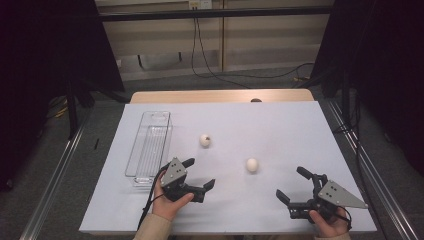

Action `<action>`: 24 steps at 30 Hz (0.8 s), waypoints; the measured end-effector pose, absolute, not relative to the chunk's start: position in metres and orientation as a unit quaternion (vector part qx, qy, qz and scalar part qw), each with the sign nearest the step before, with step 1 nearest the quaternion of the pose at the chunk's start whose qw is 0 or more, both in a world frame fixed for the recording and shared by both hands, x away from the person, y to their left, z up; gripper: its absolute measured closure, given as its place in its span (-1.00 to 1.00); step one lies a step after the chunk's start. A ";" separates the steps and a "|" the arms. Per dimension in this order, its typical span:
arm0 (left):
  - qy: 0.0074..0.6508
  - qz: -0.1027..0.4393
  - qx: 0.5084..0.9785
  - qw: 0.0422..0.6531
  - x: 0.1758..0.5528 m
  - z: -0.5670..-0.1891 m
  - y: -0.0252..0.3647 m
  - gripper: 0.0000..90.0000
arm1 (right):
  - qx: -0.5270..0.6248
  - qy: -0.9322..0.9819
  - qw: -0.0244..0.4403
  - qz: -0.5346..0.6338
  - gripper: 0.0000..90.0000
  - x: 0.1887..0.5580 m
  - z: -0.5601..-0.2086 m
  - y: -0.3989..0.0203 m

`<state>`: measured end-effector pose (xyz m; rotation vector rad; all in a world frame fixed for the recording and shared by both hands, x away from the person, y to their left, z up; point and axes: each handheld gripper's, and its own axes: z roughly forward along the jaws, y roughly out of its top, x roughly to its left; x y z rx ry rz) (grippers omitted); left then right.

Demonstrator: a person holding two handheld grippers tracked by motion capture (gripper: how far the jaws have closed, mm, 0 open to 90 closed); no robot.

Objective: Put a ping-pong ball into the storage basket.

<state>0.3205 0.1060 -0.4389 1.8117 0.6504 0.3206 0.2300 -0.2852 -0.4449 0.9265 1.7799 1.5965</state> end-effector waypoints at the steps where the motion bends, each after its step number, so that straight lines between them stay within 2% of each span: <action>1: 0.277 0.135 0.768 0.562 0.321 -0.439 0.106 -0.94 | 0.345 0.666 0.285 0.597 -0.99 0.230 -0.445 -0.285; 24: 0.274 0.124 0.775 0.555 0.323 -0.440 0.095 -0.94 | 0.344 0.666 0.285 0.597 -0.99 0.230 -0.445 -0.285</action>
